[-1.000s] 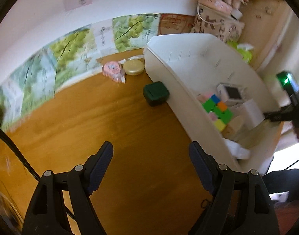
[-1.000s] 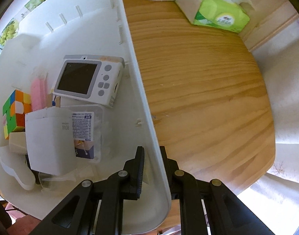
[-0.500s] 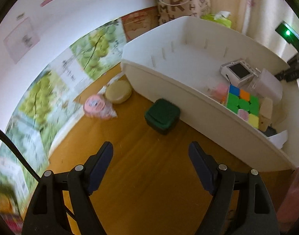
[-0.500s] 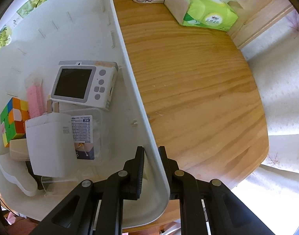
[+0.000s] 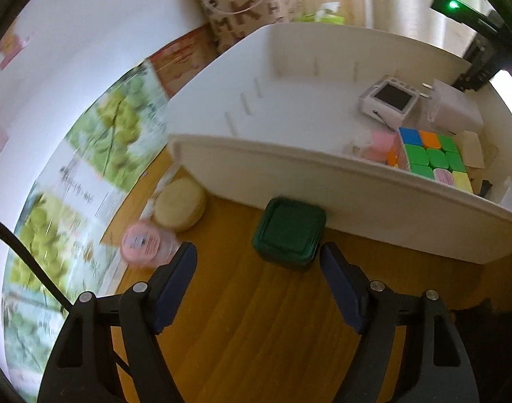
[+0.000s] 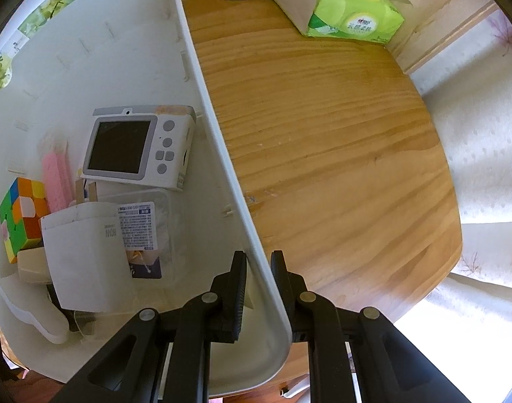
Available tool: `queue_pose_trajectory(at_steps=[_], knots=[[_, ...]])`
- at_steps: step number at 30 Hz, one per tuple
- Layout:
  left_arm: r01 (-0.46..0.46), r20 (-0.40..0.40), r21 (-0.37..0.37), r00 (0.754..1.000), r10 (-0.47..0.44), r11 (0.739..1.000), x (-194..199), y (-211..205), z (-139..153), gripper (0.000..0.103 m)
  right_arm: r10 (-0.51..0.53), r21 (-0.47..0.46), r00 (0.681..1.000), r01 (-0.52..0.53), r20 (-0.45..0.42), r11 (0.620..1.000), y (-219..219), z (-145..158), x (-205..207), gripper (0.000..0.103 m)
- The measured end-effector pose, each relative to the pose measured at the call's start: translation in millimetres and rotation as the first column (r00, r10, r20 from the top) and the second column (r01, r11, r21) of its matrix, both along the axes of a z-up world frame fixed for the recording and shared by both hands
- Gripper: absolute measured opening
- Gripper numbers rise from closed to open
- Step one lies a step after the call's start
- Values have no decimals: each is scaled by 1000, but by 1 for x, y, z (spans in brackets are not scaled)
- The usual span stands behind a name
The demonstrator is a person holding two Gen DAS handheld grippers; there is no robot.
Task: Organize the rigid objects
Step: 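Move the open left tool to the dark green square box, then close the left tool on the dark green square box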
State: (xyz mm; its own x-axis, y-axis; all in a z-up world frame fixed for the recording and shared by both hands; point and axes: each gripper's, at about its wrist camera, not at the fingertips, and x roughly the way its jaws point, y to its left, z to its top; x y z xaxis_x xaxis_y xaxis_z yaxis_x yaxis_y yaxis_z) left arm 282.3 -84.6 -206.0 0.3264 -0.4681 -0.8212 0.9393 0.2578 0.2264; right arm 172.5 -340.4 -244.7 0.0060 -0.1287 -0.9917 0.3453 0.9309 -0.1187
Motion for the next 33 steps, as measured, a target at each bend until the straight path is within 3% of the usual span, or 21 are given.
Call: queue_pose_trajectory(at_steps=[9,16,33], knots=[[101,-48,-20,994,-101,995,7,-16,-6,69,-38,18,999,38,-8,999,-9,-2,1,15],[151,-109,-42,982,-154,988,6,-14,-8,45,-53,15,998,53,-18,998,-11,-4,1,16],[97,-131,-63,986,-104,993,-2,6,-7,44,-54,-9,998,54,-31,998,-2,-4,5,17]])
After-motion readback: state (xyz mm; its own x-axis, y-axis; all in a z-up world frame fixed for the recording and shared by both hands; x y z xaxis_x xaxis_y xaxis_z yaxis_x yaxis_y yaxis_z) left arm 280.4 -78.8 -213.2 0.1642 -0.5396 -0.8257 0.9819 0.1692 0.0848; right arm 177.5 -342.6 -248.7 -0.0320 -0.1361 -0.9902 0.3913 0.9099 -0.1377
